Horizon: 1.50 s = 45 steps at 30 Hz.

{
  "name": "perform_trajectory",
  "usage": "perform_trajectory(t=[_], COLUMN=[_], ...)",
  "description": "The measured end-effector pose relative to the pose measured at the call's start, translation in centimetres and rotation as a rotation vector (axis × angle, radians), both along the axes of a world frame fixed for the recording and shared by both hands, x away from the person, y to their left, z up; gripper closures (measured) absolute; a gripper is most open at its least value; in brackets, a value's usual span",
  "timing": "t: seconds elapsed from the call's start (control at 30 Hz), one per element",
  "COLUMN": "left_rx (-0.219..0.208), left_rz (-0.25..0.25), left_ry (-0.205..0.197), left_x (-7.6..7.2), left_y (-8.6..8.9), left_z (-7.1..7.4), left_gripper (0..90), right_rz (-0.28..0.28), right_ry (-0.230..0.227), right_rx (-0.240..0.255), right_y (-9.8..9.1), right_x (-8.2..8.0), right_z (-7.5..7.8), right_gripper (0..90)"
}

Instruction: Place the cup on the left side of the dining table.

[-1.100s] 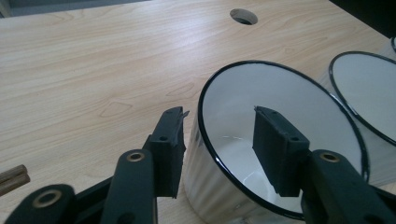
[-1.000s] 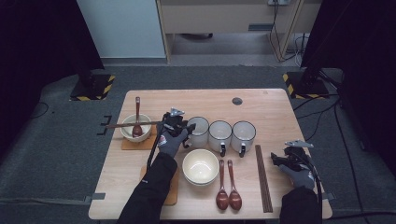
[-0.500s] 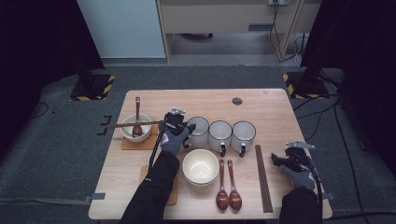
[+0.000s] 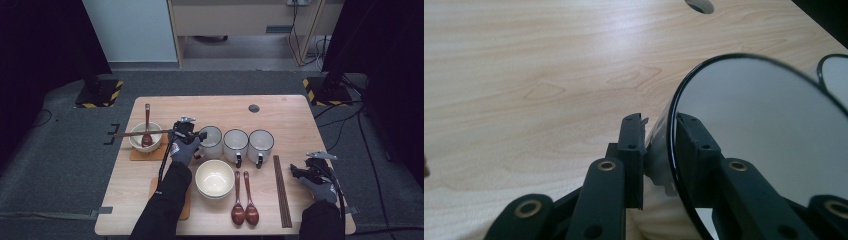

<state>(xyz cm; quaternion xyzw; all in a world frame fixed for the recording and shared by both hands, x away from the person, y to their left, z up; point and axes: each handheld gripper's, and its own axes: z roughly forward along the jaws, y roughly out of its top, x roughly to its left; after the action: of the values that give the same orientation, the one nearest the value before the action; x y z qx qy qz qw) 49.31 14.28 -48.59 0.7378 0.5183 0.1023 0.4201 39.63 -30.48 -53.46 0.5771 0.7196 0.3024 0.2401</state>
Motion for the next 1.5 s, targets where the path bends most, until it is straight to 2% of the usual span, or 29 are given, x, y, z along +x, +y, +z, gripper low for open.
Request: perform_trajectory(t=[0.13,0.23,0.33,0.37,0.4,0.43,0.53,0.63,0.67,0.77,0.83,0.97,1.07,1.17,1.27,1.3,1.4,1.5], left_rx=[0.019,-0.026,-0.026,-0.018,-0.018,0.013,0.029,0.02,0.025,0.062,0.045,0.044,0.068,0.074,0.071,0.066,0.064,0.064], left_rz=[0.022,0.027,0.017,0.001,0.001,-0.017,-0.032,-0.044,-0.052,-0.062,-0.063,-0.071,-0.091,-0.092,-0.095,-0.104,-0.11,-0.105], left_ry=[0.006,0.025,0.024,0.007,0.007,-0.013,-0.021,-0.008,0.007,0.015,0.01,-0.009,-0.036,-0.042,-0.04,-0.025,-0.013,-0.014], left_x=[-0.3,-0.5,-0.6,-0.7,-0.7,-0.8,-0.8,-0.8,-0.8,-0.9,-0.9,-1.1,-1.4,-1.6,-1.6,-1.6,-1.6,-1.7], left_y=[1.3,2.5,2.5,2.1,2.1,1.7,1.4,1.3,1.4,1.5,1.6,1.6,1.3,1.3,1.4,1.6,1.8,2.2], left_z=[-0.6,-1.3,-1.3,-1.2,-1.2,-0.9,-0.8,-0.8,-0.8,-0.7,-0.9,-0.8,-0.6,-0.6,-0.5,-0.5,-0.5,-0.4], left_gripper=[78.1,78.4,78.7,79.3,79.3,79.3,79.2,77.8,75.4,76.9,77.9,81.0,81.2,81.4,81.4,81.4,81.5,81.5], right_rz=[-0.003,-0.002,-0.003,-0.004,-0.004,-0.006,-0.004,-0.004,-0.003,-0.007,-0.006,-0.006,-0.004,-0.004,-0.006,-0.005,-0.004,-0.005], right_ry=[-0.002,-0.003,-0.003,-0.004,-0.004,-0.004,-0.004,-0.004,-0.004,-0.003,-0.003,-0.003,-0.003,-0.003,-0.003,-0.003,-0.003,-0.003], right_rx=[0.0,-0.001,-0.001,-0.001,-0.001,0.0,0.001,0.001,0.0,0.002,0.002,0.001,0.001,0.001,0.002,0.001,0.001,0.001], right_y=[0.0,0.0,0.0,0.0,0.0,0.0,0.0,0.0,0.0,0.1,0.1,0.1,0.0,0.0,0.1,0.0,0.0,0.0], right_x=[0.0,0.0,0.0,0.0,0.0,0.0,0.0,0.0,0.0,0.0,0.0,0.0,0.0,0.0,0.0,0.0,0.0,0.0], right_z=[0.0,0.0,0.0,0.0,0.0,0.0,0.0,0.0,0.0,0.0,0.0,0.0,0.0,0.0,0.0,0.0,0.0,0.0], right_gripper=[20.4,20.3,20.2,20.2,20.2,20.2,20.2,20.2,20.1,20.1,20.1,20.1,20.1,20.1,20.1,20.1,20.1,20.1])
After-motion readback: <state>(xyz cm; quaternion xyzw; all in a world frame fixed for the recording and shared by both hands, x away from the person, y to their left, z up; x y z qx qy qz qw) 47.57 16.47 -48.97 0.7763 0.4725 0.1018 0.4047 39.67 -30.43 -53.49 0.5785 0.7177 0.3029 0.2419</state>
